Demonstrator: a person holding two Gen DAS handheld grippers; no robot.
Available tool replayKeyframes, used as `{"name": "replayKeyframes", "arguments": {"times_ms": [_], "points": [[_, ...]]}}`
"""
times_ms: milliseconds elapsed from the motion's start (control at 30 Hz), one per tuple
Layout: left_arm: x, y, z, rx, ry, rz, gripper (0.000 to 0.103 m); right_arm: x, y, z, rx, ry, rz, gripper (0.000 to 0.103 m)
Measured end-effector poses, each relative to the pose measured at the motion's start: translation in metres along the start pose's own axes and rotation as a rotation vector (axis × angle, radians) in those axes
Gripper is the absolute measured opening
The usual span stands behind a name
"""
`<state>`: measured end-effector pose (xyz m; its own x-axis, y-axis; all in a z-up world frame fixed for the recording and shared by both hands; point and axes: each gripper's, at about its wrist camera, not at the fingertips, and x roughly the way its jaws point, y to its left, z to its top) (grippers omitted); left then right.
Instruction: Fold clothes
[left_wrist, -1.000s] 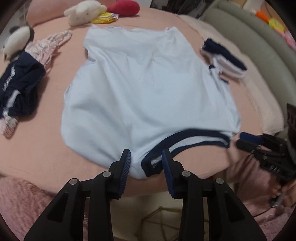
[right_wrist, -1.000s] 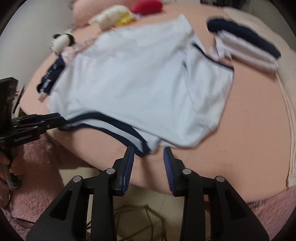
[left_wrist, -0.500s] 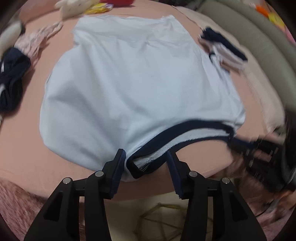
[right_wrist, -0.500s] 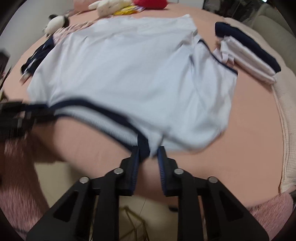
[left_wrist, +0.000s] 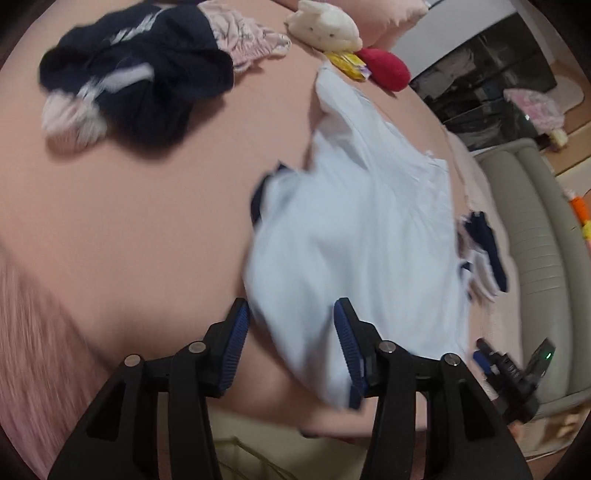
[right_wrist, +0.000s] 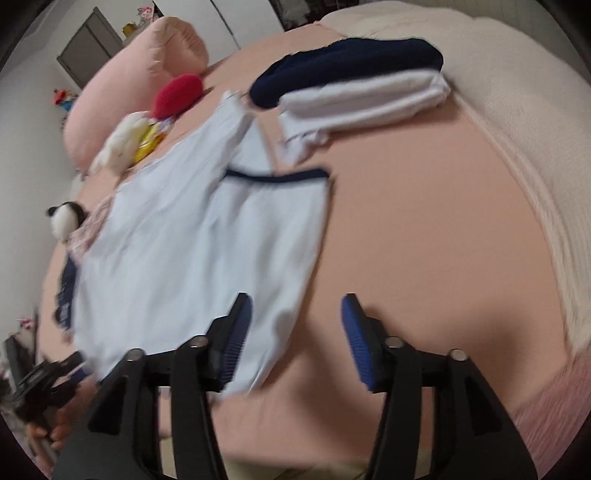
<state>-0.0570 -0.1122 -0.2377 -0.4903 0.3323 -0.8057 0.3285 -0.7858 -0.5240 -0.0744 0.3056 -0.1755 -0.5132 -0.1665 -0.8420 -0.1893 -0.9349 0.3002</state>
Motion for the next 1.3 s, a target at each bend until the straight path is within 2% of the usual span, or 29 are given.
{"name": "replayKeyframes", "arguments": {"times_ms": [100, 133, 167, 200, 267, 333, 433, 500, 600, 667, 733, 833, 933, 1000, 1067, 1100, 1133, 1167, 1233, 1300], "points": [[0.017, -0.005, 0.014, 0.020, 0.018, -0.038, 0.054, 0.039, 0.006, 0.018, -0.026, 0.073, 0.007, 0.062], [0.015, -0.009, 0.013, 0.045, 0.007, -0.047, 0.048, 0.044, 0.014, 0.019, -0.060, 0.081, 0.017, 0.056], [0.011, -0.011, 0.013, 0.073, -0.004, -0.052, 0.029, 0.049, 0.022, 0.020, -0.093, 0.089, 0.027, 0.043], [0.010, -0.014, 0.013, 0.095, -0.015, -0.048, 0.027, 0.051, 0.031, 0.019, -0.122, 0.102, 0.043, 0.009], [0.010, -0.019, 0.013, 0.120, -0.031, -0.021, 0.024, 0.050, 0.047, 0.012, -0.174, 0.113, 0.050, 0.007], [0.011, -0.015, 0.016, 0.101, -0.025, -0.021, 0.023, 0.049, 0.053, 0.005, -0.218, 0.080, -0.025, 0.004], [0.006, -0.006, 0.016, 0.068, -0.019, -0.047, 0.023, 0.044, 0.026, 0.001, -0.142, 0.067, -0.083, 0.002], [0.004, -0.005, 0.014, 0.073, -0.014, -0.044, 0.023, 0.036, 0.014, -0.003, -0.118, 0.063, -0.091, 0.000], [-0.003, -0.014, 0.011, 0.126, -0.015, -0.007, 0.024, 0.021, -0.001, -0.010, -0.092, 0.060, -0.096, 0.000], [-0.013, -0.022, 0.008, 0.173, -0.021, 0.012, 0.024, 0.011, -0.008, -0.012, -0.080, 0.053, -0.094, 0.005], [-0.030, -0.030, 0.010, 0.222, -0.044, -0.015, 0.024, -0.010, -0.006, -0.008, -0.087, 0.015, -0.086, 0.010], [-0.041, -0.050, 0.042, 0.309, -0.071, -0.023, 0.025, -0.037, 0.015, 0.019, -0.146, -0.056, -0.060, 0.022], [-0.020, -0.068, 0.104, 0.353, -0.063, 0.005, 0.025, -0.035, 0.057, 0.066, -0.232, -0.069, 0.018, 0.037], [0.011, -0.071, 0.151, 0.340, -0.018, 0.040, 0.025, -0.009, 0.095, 0.108, -0.275, -0.074, 0.065, 0.043], [0.042, -0.075, 0.198, 0.327, 0.028, 0.075, 0.025, 0.031, 0.131, 0.151, -0.324, -0.074, 0.047, 0.044], [0.053, -0.076, 0.215, 0.324, 0.075, 0.056, 0.025, 0.054, 0.145, 0.171, -0.350, -0.070, 0.006, 0.044], [0.059, -0.076, 0.224, 0.324, 0.149, -0.002, 0.026, 0.077, 0.155, 0.191, -0.365, -0.058, -0.043, 0.043], [0.061, -0.078, 0.227, 0.349, 0.195, -0.019, 0.026, 0.093, 0.160, 0.204, -0.365, -0.032, -0.058, 0.043], [0.059, -0.080, 0.211, 0.436, 0.243, 0.037, 0.027, 0.119, 0.166, 0.221, -0.357, 0.029, -0.043, 0.043], [0.068, -0.075, 0.191, 0.425, 0.355, 0.063, 0.027, 0.144, 0.172, 0.239, -0.348, 0.089, -0.027, 0.043]]}}
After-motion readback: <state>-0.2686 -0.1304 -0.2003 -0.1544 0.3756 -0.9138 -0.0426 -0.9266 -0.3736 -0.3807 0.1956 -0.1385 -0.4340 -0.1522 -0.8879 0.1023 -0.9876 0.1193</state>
